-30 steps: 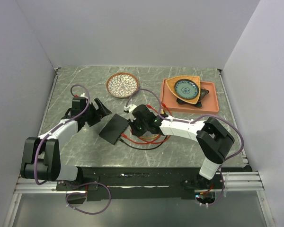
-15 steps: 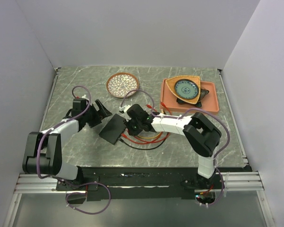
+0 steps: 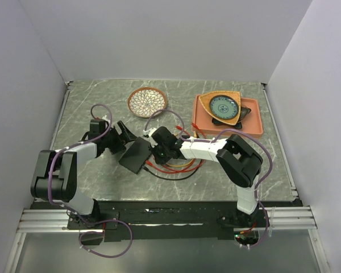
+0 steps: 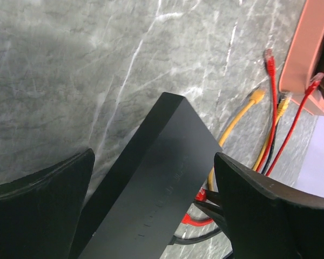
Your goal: Insert the plug into the switch port
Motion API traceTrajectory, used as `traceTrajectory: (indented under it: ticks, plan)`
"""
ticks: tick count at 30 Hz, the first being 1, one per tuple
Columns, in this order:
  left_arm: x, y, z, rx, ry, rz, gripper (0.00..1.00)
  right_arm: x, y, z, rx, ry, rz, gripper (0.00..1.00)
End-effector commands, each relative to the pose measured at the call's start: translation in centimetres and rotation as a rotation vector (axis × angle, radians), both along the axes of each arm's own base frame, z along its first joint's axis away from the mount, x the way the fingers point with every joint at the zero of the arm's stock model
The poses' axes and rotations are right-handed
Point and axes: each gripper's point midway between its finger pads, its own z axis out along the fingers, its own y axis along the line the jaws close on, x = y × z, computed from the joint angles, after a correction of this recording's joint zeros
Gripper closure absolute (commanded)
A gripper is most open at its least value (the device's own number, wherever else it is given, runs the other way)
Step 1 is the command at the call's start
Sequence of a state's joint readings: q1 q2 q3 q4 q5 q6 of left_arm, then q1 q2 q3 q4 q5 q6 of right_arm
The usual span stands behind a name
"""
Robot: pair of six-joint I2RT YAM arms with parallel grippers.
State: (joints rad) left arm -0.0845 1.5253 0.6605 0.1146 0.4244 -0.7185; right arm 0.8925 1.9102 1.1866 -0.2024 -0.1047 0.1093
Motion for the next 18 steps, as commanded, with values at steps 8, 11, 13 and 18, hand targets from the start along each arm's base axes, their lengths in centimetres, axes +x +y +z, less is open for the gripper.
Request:
traceTrajectory:
  ticks: [8, 11, 13, 18]
  plan:
    - [-0.6, -1.6, -2.0, 0.030, 0.029, -0.080, 0.13, -0.5, -1.3, 0.0, -0.062, -0.014, 0.023, 1.00]
    - [-0.9, -2.0, -2.8, 0.035, 0.052, -0.082, 0.15, -0.6, -1.2, 0.1, -0.060, -0.012, 0.032, 1.00]
    - [-1.2, -2.0, -3.3, 0.034, 0.070, -0.084, 0.18, -0.6, -1.1, 0.1, -0.056, -0.010, 0.035, 1.00]
    - [-1.7, -1.8, -4.0, 0.047, 0.096, -0.083, 0.26, -0.8, -0.4, 0.3, -0.028, -0.012, 0.046, 1.00]
